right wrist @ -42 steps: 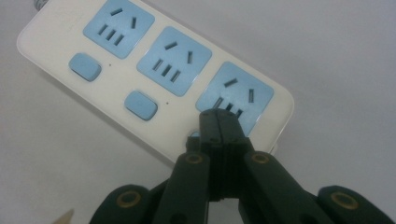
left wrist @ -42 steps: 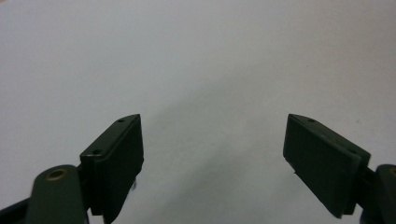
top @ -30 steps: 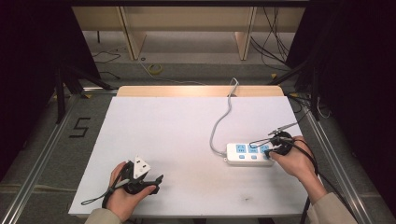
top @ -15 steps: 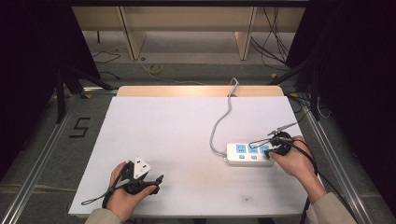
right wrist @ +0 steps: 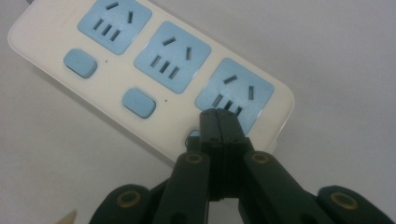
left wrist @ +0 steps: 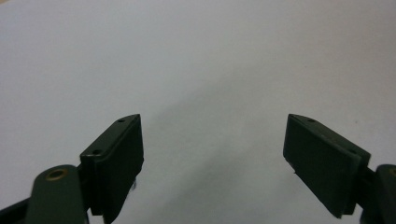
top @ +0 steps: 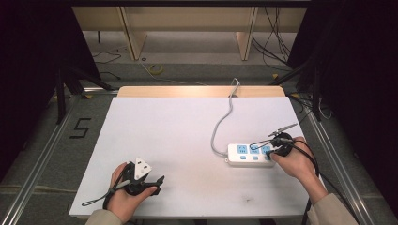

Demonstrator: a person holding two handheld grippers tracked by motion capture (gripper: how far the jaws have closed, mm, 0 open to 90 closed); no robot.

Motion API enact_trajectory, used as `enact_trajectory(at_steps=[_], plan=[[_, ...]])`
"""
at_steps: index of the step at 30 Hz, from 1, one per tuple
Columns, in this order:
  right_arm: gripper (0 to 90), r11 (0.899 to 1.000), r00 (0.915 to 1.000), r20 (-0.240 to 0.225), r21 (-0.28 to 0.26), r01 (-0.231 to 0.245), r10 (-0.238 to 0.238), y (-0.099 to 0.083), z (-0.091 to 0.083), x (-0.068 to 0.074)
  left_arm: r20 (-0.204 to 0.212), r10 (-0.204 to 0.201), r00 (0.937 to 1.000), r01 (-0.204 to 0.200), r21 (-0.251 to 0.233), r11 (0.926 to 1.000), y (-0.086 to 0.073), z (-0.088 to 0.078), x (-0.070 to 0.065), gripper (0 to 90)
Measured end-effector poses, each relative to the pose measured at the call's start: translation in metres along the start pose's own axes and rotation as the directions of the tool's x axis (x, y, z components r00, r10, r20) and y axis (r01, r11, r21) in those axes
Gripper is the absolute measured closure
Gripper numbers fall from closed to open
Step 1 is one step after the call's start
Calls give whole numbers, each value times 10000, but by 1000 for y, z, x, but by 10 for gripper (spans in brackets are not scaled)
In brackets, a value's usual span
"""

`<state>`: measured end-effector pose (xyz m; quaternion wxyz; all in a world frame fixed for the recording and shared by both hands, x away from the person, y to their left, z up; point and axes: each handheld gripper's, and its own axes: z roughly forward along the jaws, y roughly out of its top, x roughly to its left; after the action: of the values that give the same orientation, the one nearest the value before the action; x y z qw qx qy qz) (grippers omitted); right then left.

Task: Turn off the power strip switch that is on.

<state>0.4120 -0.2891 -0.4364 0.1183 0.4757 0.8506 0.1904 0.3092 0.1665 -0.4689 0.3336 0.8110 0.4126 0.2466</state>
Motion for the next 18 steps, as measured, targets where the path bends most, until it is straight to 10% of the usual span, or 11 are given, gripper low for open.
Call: enact_trajectory(at_steps=[18], plan=[[900,10000,10000,-52,-54,2,-3,0,-1,0,32,-71,10000,71,21,10000,0,1,0,201]])
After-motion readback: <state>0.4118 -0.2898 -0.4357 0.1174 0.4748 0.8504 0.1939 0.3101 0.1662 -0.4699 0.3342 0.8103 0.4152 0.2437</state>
